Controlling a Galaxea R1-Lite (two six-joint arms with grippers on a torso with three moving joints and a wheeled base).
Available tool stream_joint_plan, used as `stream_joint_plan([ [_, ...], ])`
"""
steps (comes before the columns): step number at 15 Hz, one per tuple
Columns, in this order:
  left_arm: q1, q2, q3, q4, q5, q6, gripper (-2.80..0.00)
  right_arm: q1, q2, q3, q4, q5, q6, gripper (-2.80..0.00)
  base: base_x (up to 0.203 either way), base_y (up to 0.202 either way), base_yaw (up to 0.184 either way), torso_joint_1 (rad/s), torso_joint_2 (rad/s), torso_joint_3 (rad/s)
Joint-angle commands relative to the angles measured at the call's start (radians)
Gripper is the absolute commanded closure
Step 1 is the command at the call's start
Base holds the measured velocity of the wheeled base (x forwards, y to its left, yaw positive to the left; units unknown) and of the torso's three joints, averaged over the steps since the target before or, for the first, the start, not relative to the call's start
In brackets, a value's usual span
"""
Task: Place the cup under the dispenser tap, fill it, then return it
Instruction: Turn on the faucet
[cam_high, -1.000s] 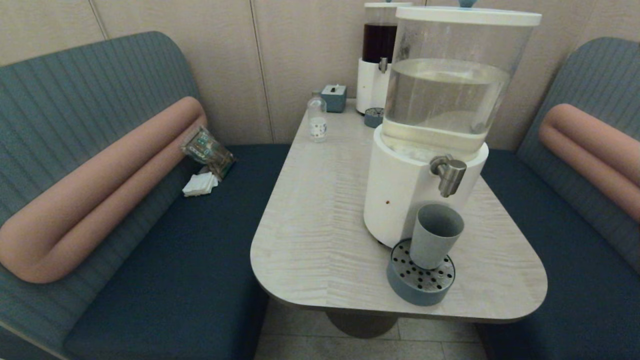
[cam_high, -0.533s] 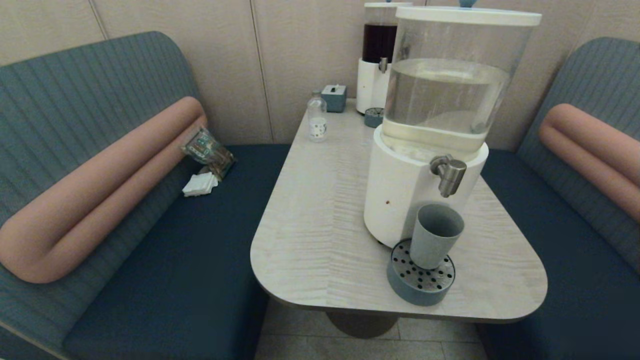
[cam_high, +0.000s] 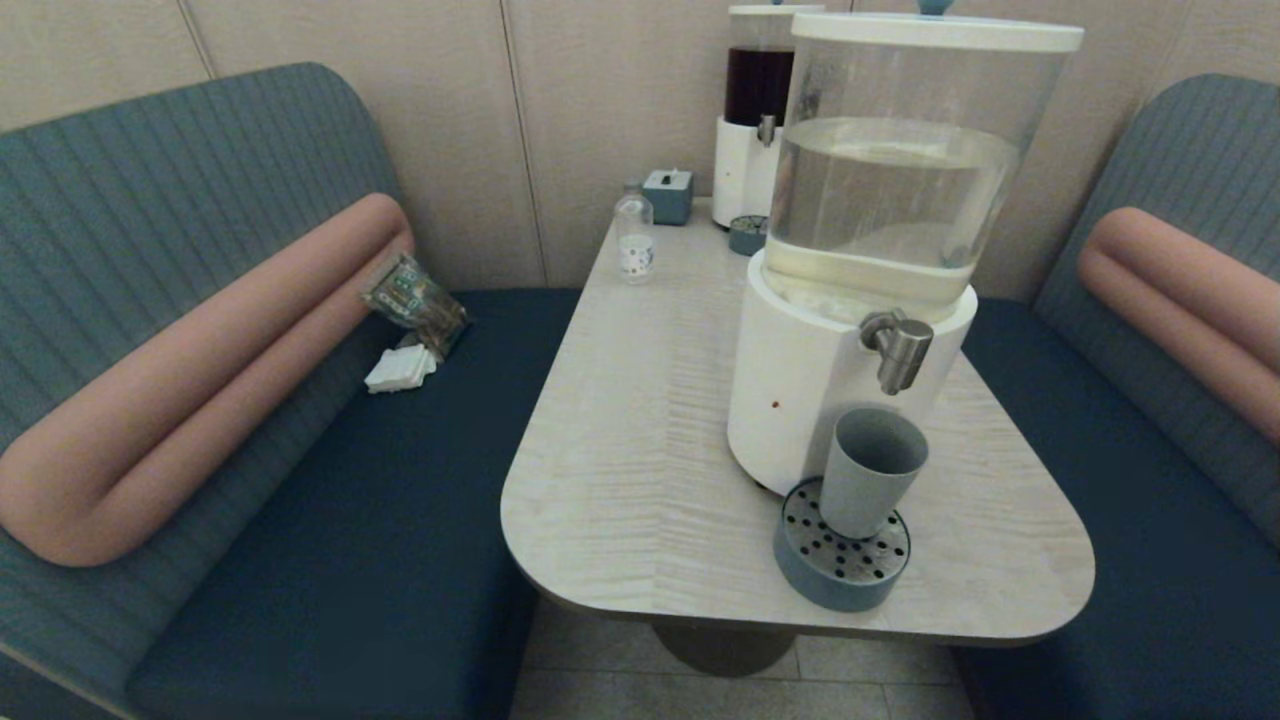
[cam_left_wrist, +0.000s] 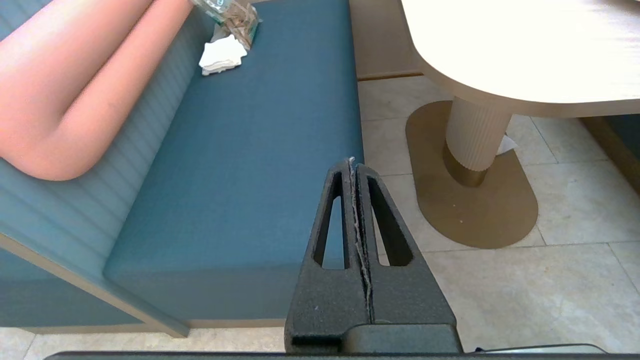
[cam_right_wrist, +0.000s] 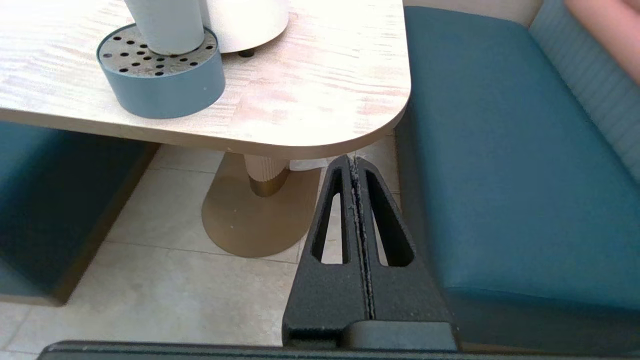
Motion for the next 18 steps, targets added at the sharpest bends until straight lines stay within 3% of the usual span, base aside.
stream_joint_plan([
  [1,0.000,0.003,0.000,0.000,0.000,0.000,0.00,0.000,0.000,-0.005,0.014,-0.005,0.003,0.00,0.000,0.000,0.000,0.000,0.00,0.000],
  [6,0.000,0.003,0.000,0.000,0.000,0.000,0.00,0.000,0.006,-0.073,0.063,-0.021,0.006,0.00,0.000,0.000,0.000,0.000,0.00,0.000],
  [10,0.000,0.003,0.000,0.000,0.000,0.000,0.00,0.001,0.176,-0.537,0.190,0.012,0.083,0.00,0.000,0.000,0.000,0.000,0.00,0.000],
  [15,0.000,0.003,0.000,0.000,0.000,0.000,0.00,-0.006,0.683,-0.955,0.297,0.129,0.111,0.00,0.000,0.000,0.000,0.000,0.00,0.000],
  [18,0.000,0.003,0.000,0.000,0.000,0.000,0.00,0.048,1.000,-1.304,0.473,0.158,0.120,0.00,0.000,0.000,0.000,0.000,0.00,0.000],
])
